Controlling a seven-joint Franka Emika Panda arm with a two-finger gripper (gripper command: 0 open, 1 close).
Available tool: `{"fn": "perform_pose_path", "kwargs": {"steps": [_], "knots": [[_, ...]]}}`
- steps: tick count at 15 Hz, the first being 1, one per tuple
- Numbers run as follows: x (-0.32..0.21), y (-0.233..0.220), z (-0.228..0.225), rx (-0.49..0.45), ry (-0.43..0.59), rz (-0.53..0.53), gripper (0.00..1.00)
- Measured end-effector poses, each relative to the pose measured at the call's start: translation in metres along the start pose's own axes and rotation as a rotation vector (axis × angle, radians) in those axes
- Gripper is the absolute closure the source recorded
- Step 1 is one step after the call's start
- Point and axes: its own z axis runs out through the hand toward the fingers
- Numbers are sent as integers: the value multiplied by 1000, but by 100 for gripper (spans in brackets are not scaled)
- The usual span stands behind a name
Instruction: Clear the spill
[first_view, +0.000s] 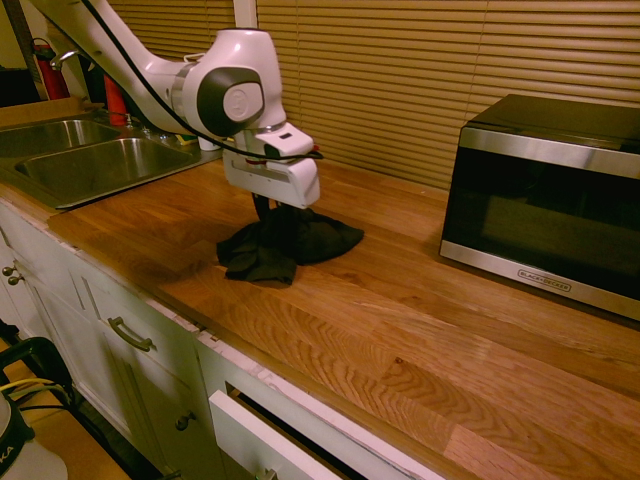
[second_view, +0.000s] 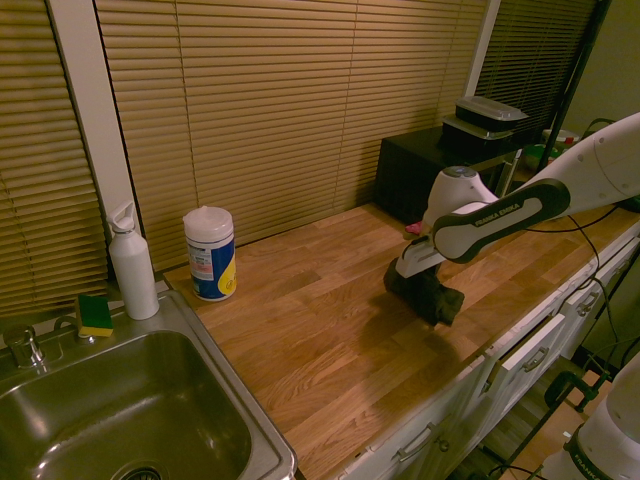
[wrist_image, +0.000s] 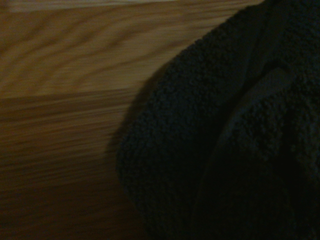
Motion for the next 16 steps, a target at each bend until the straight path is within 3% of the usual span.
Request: {"fn": "perform_pose_path", "kwargs": {"steps": [5,16], "knots": [[-80,-60,-10,-4,5,-56,100],[-175,-161,-21,-19,10,-136,100]]}}
